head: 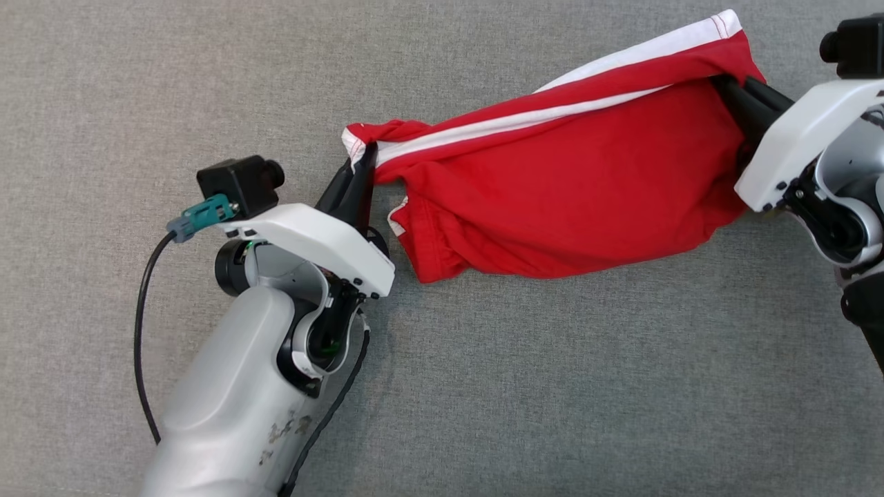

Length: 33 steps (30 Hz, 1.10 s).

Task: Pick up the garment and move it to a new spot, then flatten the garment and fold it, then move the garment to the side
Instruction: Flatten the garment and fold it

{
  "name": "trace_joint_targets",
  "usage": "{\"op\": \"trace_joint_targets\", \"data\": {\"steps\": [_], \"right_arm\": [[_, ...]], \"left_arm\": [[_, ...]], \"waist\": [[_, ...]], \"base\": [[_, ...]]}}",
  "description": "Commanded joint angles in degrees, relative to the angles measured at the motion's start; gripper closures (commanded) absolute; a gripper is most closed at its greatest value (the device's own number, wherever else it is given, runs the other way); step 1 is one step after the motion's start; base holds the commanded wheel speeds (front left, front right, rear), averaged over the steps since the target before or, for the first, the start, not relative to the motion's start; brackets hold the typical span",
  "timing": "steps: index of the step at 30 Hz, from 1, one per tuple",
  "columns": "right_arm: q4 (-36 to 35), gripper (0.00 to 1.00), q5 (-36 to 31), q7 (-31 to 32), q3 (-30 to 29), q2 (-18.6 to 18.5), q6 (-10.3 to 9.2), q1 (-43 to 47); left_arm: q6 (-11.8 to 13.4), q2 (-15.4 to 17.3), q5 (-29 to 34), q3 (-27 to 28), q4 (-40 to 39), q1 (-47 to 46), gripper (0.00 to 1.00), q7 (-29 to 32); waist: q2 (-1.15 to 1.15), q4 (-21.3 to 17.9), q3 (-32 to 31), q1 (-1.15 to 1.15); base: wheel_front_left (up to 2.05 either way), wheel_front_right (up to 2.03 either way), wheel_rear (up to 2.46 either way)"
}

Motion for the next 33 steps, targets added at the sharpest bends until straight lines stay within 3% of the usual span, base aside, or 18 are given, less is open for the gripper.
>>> {"op": "trace_joint_targets", "data": {"steps": [1,2,3,4,5,6,11,14,21,25,33], "right_arm": [[1.79,0.99,-0.07,-0.52,0.35,-0.11,0.01,-1.61],[2.81,0.96,0.09,-0.82,0.98,0.1,0.01,-2.29],[3.52,0.86,0.26,-1.15,1.56,0.22,0.01,-2.81],[4.27,0.45,0.47,-1.58,2.09,0.34,0.01,-3.37],[4.94,0.0,0.44,-2.22,2.28,0.3,0.01,-3.89],[5.6,0.0,0.57,-2.65,2.51,0.23,0.01,-4.27],[7.26,0.0,0.78,-5.32,4.37,-0.65,0.01,-5.17],[8.18,0.0,1.21,-5.33,5.06,-1.31,0.01,-4.58],[11.15,0.0,0.14,2.79,3.71,-1.54,0.02,-6.05],[15.05,0.0,-1.6,6.19,1.53,-0.17,0.01,-7.58],[22.58,0.0,-4.29,8.9,-2.17,2.88,0.02,-8.49]], "left_arm": [[-0.71,-0.1,0.14,-0.15,1.73,-1.83,1.0,-0.6],[-0.89,-0.3,0.18,-0.48,3.03,-2.52,1.0,-0.63],[-1.33,-0.54,0.15,-0.77,3.97,-3.05,0.94,-0.71],[-1.73,-0.84,-0.55,-0.83,4.53,-3.49,0.67,-1.04],[-1.84,-1.01,-0.78,-0.9,5.12,-3.86,0.23,-1.28],[-2.42,-1.12,-0.65,-1.5,5.6,-4.2,0.0,-1.15],[-3.12,-0.94,-0.58,-2.43,5.37,-3.19,0.0,-1.77],[-2.03,1.56,2.56,-3.94,0.39,0.79,0.0,-3.76],[6.61,8.65,16.17,-8.17,-12.44,10.69,0.0,-11.25],[9.37,8.74,20.24,-10.49,-14.94,14.0,0.0,-13.37],[9.97,5.97,22.45,-10.77,-14.48,16.4,0.0,-15.53]], "waist": [[0.0,-0.01,0.3,0.0],[0.0,-0.05,0.41,0.0],[0.0,-0.11,0.47,0.0],[0.0,-0.2,0.51,0.0],[0.0,-0.33,0.57,0.0],[0.0,-0.5,0.63,0.0],[0.0,-1.68,-0.48,0.0],[0.0,-2.93,-2.9,0.0],[0.0,-2.18,-3.52,0.0],[0.0,0.49,-1.93,0.0],[0.0,5.41,-0.68,0.0]], "base": [[0.0,0.0,0.0],[0.0,0.0,0.0],[0.0,0.0,0.0],[0.0,0.0,0.0],[0.0,0.0,0.0],[0.0,0.0,0.0],[0.0,0.0,0.0],[0.0,0.0,0.0],[0.0,0.0,0.0],[0.0,0.0,0.0],[0.0,0.0,0.0]]}}
